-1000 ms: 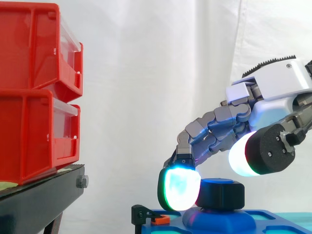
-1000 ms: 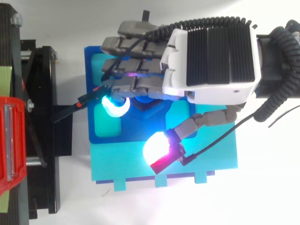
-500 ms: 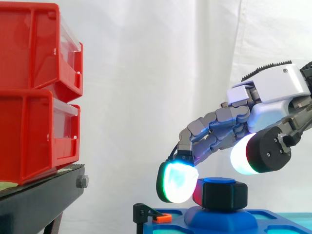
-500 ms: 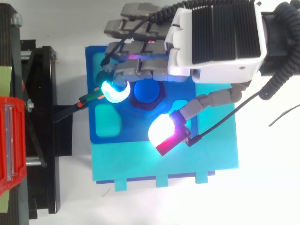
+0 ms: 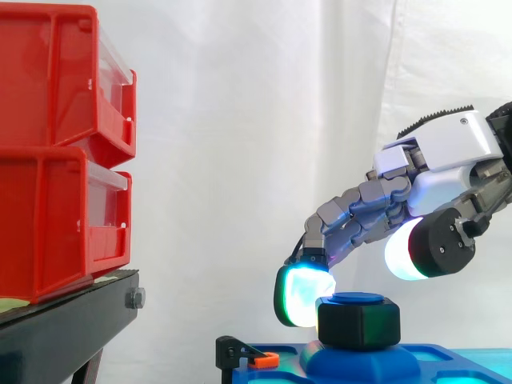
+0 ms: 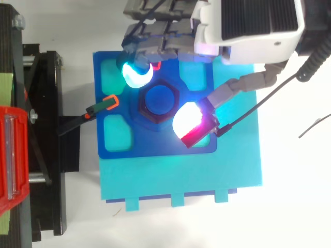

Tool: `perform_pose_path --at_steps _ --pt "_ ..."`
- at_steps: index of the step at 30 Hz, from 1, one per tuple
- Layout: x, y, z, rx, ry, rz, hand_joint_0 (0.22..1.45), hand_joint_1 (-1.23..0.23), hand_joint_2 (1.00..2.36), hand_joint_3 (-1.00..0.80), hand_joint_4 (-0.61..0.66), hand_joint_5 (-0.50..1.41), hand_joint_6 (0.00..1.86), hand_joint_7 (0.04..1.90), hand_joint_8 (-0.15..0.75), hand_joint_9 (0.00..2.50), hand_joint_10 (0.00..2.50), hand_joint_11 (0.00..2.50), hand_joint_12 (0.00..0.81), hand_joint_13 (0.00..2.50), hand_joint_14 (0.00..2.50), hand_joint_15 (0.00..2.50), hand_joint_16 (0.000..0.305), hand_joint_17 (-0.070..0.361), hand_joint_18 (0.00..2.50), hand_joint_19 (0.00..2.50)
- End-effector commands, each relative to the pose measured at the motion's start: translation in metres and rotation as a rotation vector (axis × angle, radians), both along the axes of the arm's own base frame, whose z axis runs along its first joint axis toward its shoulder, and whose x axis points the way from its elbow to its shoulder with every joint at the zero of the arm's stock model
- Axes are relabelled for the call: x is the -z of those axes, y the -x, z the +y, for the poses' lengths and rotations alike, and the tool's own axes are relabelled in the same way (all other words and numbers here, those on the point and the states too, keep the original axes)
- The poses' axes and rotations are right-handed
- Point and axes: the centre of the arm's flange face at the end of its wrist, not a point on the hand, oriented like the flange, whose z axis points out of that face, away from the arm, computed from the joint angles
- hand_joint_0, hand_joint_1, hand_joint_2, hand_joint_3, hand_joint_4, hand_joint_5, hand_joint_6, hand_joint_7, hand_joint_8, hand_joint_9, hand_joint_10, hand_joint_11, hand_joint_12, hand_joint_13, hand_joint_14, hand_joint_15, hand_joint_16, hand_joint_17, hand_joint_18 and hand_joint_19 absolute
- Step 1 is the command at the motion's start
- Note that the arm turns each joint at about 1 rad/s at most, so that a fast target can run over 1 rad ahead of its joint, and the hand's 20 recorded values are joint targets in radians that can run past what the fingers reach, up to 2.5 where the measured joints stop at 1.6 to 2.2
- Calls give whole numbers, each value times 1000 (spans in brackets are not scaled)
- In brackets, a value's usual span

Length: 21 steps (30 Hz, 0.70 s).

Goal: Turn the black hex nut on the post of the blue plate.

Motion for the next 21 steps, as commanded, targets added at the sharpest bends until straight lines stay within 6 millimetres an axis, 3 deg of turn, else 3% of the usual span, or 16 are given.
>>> perform_pose_path --at_steps 1,9,21 --pt "-7 0 -6 -4 -2 0 482 -454 1000 -500 217 -183 502 914 250 317 0 0 367 80 0 0 57 128 8 75" --pt "-26 -3 -4 -6 -2 -4 482 -454 1000 -500 218 -183 503 915 249 314 2 0 368 81 0 0 57 129 7 82" --pt "-32 -14 15 -4 -4 -58 483 -455 1000 -500 217 -183 502 914 251 320 0 0 367 82 0 0 57 128 10 75"
